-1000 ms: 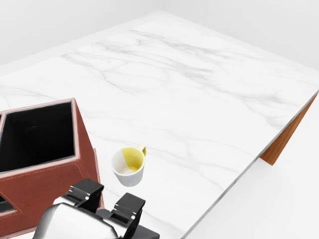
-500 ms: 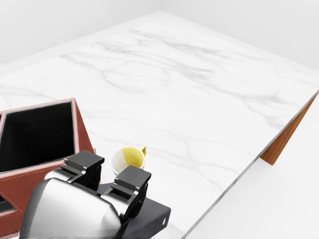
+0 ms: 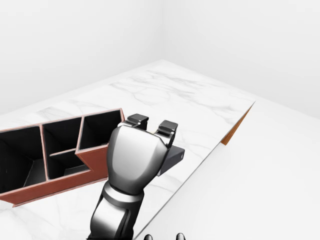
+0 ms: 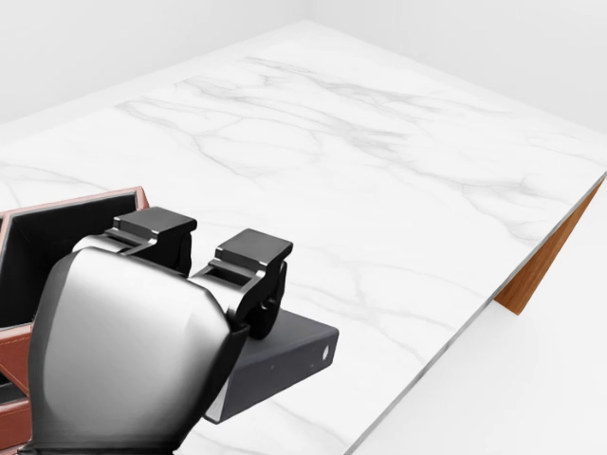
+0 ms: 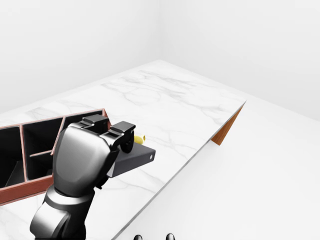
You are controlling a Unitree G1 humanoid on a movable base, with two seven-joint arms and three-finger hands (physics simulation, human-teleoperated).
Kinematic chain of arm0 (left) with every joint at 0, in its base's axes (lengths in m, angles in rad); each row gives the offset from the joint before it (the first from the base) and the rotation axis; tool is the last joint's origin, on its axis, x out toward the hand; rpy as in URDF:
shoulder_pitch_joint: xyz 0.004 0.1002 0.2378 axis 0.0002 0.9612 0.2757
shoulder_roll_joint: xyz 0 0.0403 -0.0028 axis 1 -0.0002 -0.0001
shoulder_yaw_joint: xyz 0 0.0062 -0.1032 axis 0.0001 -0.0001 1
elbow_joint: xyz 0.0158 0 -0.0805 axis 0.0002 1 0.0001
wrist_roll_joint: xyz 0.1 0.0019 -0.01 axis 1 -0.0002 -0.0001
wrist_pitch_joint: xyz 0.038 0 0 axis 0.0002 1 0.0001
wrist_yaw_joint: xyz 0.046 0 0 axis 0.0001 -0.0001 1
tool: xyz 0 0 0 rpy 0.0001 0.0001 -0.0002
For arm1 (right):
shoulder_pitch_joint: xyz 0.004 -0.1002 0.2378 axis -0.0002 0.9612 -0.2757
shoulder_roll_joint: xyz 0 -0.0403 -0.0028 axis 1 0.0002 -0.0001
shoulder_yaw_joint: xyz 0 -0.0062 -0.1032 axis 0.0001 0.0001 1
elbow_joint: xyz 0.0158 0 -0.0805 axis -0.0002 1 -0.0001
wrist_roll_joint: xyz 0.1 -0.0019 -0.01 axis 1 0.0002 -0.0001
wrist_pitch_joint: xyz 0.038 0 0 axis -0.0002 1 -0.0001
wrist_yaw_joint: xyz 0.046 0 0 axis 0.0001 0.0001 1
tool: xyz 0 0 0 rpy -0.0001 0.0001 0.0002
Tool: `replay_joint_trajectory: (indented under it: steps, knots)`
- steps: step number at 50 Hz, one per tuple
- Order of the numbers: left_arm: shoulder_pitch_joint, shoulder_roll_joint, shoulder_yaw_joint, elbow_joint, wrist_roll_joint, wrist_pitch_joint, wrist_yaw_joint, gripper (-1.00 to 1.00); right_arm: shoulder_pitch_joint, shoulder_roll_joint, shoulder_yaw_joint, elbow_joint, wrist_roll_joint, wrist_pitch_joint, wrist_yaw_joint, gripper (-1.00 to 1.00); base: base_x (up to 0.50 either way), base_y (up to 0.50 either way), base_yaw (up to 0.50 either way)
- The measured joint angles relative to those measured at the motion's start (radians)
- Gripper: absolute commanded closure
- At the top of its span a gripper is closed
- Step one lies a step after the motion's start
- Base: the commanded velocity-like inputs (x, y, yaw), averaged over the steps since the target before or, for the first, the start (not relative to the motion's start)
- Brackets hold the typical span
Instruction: Pick up the book and place it in the right compartment of the caddy.
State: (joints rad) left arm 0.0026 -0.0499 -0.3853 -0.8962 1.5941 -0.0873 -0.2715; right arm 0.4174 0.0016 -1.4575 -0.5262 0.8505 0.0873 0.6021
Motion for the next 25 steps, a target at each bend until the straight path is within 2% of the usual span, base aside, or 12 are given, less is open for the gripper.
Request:
replay_joint_trajectory:
  steps: [11, 17, 25]
  knots:
    - [-0.207, -0.006, 0.150, 0.067, -0.090, 0.000, -0.110, 1.00, -0.001, 0.002, 0.003, -0.001, -0.003, 0.000, 0.001, -1.00, 0.00, 0.00, 0.00]
    - [-0.314, 0.020, 0.224, 0.126, -0.137, 0.000, -0.141, 1.00, -0.001, 0.002, 0.004, -0.002, -0.004, 0.000, 0.000, -1.00, 0.00, 0.00, 0.00]
    - [-0.442, 0.072, 0.296, 0.235, -0.183, 0.000, -0.147, 1.00, -0.001, 0.002, 0.004, -0.003, -0.003, 0.000, -0.002, -1.00, 0.00, 0.00, 0.00]
